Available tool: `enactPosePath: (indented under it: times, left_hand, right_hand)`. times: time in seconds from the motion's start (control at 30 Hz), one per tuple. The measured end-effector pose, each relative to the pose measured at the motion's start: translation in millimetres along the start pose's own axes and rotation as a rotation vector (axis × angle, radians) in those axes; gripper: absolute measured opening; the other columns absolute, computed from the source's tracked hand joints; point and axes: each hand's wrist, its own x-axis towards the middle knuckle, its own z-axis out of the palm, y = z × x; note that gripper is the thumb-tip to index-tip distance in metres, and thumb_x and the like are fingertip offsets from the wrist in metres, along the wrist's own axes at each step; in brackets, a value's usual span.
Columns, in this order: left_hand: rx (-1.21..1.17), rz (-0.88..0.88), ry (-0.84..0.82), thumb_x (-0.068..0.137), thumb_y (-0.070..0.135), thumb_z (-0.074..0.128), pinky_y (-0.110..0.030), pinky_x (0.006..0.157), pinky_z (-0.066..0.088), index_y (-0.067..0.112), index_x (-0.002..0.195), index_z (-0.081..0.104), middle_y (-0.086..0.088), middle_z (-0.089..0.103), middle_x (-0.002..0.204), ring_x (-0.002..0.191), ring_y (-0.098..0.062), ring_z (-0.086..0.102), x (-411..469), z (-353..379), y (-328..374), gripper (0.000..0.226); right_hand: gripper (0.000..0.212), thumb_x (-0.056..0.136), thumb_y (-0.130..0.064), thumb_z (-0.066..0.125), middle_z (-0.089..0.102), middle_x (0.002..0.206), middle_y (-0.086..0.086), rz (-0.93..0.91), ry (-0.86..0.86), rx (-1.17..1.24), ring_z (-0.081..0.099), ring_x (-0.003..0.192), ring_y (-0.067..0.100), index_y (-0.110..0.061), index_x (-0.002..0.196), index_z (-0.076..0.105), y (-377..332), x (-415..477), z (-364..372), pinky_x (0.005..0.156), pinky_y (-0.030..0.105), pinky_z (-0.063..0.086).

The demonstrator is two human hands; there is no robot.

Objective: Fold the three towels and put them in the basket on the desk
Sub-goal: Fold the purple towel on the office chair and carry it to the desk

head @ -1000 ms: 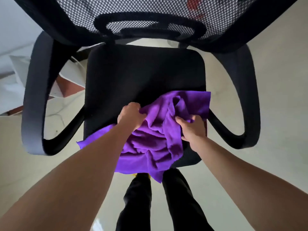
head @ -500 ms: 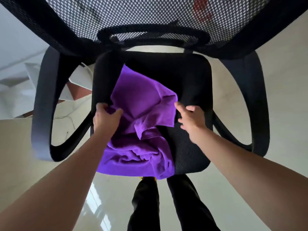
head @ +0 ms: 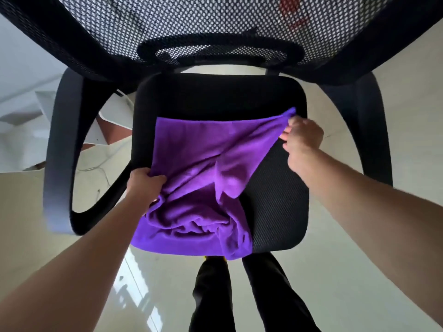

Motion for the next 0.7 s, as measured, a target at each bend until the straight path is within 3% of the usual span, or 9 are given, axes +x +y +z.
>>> enactPosePath:
  times: [0.1,0.17,0.23,0.33,0.47,0.53,0.6,0.7]
  left_hand:
    - [-0.066,0.022,0.018,0.058,0.039,0.077,-0.042,0.073,0.054,0.012,0.08,0.065,-0.011,0.067,0.076,0.07,-0.03,0.062,4,0,25,0.037]
    - [-0.242,0.022,0.061,0.053,0.042,0.083,-0.04,0.072,0.056,0.007,0.097,0.064,-0.008,0.068,0.082,0.071,-0.025,0.064,15,0,40,0.06]
    - [-0.404,-0.01,0.094,0.047,0.04,0.086,-0.038,0.075,0.057,0.006,0.107,0.061,-0.009,0.069,0.092,0.079,-0.025,0.067,28,0,52,0.075]
    - [-0.468,-0.062,0.101,0.037,0.037,0.089,-0.043,0.079,0.059,0.006,0.101,0.063,-0.012,0.07,0.097,0.086,-0.027,0.069,42,-3,62,0.076]
    - [-0.47,-0.114,0.063,0.058,0.015,0.085,-0.044,0.076,0.058,0.016,0.073,0.063,-0.01,0.068,0.082,0.075,-0.025,0.067,50,-19,66,0.027]
    - [-0.481,-0.066,0.102,0.065,0.012,0.08,-0.036,0.066,0.056,0.019,0.066,0.057,-0.006,0.061,0.071,0.063,-0.022,0.06,54,-29,64,0.024]
    - [-0.511,-0.017,0.124,0.074,0.01,0.074,-0.027,0.052,0.047,0.02,0.066,0.053,-0.005,0.056,0.068,0.064,-0.021,0.054,59,-33,61,0.024]
    - [-0.578,-0.005,0.145,0.081,0.019,0.072,-0.024,0.05,0.044,0.02,0.072,0.05,-0.003,0.054,0.074,0.069,-0.02,0.054,56,-29,64,0.023]
  right_hand:
    - [0.031,0.087,-0.039,0.062,0.068,0.085,0.003,0.002,0.028,-0.02,0.07,0.078,0.02,-0.016,0.107,0.064,-6,4,-2,0.074,0.034,0.057]
    - [0.039,0.081,-0.049,0.068,0.064,0.077,0.003,0.166,-0.005,-0.094,0.065,0.065,0.02,-0.015,0.098,0.064,9,-16,0,0.064,0.032,0.053]
    - [0.04,0.079,-0.053,0.07,0.062,0.077,0.004,0.379,-0.162,-0.128,0.062,0.065,0.019,-0.015,0.088,0.059,32,-41,5,0.065,0.033,0.046]
    - [0.035,0.081,-0.049,0.069,0.066,0.089,0.0,0.514,-0.421,-0.162,0.062,0.078,0.016,-0.02,0.099,0.062,65,-70,16,0.085,0.038,0.039]
    - [0.011,0.085,-0.029,0.067,0.064,0.088,0.002,0.44,-0.38,-0.05,0.059,0.082,0.018,-0.02,0.09,0.062,64,-59,24,0.073,0.031,0.046]
    - [0.012,0.083,-0.027,0.064,0.06,0.077,0.003,0.316,-0.233,-0.026,0.056,0.072,0.02,-0.018,0.077,0.059,50,-37,13,0.067,0.032,0.05]
    - [0.017,0.085,-0.023,0.062,0.055,0.066,0.0,0.109,-0.068,-0.12,0.05,0.062,0.02,-0.016,0.07,0.058,37,-13,-4,0.058,0.03,0.043]
    - [0.01,0.089,-0.024,0.061,0.063,0.085,0.003,-0.064,0.004,-0.179,0.056,0.077,0.019,-0.016,0.091,0.067,29,7,-24,0.066,0.032,0.047]
